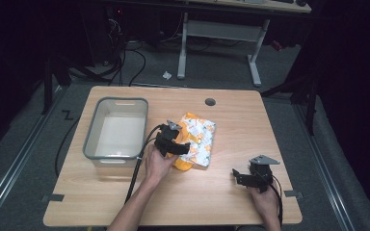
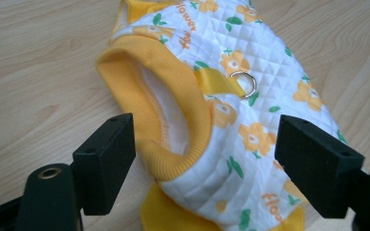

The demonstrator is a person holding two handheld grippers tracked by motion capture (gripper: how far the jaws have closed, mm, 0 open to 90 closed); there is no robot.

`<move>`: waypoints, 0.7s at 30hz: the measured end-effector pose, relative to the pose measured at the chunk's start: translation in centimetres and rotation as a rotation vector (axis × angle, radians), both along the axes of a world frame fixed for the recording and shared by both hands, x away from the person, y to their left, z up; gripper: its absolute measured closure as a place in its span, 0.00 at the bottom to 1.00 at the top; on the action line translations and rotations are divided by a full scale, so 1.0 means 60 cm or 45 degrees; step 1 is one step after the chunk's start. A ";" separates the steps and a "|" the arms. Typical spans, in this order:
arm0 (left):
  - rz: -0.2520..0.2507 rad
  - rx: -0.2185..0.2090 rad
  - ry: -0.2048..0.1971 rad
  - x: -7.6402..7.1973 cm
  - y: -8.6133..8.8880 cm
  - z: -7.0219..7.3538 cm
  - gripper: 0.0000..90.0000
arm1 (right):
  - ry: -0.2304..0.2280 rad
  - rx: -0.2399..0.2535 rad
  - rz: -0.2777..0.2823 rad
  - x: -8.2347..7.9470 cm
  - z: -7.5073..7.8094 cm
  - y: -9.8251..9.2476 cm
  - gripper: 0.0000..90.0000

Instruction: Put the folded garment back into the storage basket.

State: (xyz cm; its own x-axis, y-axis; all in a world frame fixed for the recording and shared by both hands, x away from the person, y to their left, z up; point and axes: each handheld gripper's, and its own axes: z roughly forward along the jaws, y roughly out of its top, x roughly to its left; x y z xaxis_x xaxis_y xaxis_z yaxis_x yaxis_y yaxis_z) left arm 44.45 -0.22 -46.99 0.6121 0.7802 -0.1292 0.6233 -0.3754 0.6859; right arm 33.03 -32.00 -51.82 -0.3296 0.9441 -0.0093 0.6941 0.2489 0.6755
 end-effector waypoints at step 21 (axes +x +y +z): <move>0.066 0.047 0.030 0.054 -0.030 -0.022 0.25 | 0.000 0.000 0.000 0.000 0.000 0.000 0.18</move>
State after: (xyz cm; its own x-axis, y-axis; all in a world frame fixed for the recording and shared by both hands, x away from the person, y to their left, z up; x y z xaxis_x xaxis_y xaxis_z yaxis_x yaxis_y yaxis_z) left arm 47.71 -2.01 -48.28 0.5675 0.8155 -0.1136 0.6584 -0.3666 0.6574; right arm 33.03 -32.00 -51.83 -0.3293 0.9442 -0.0091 0.6942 0.2487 0.6754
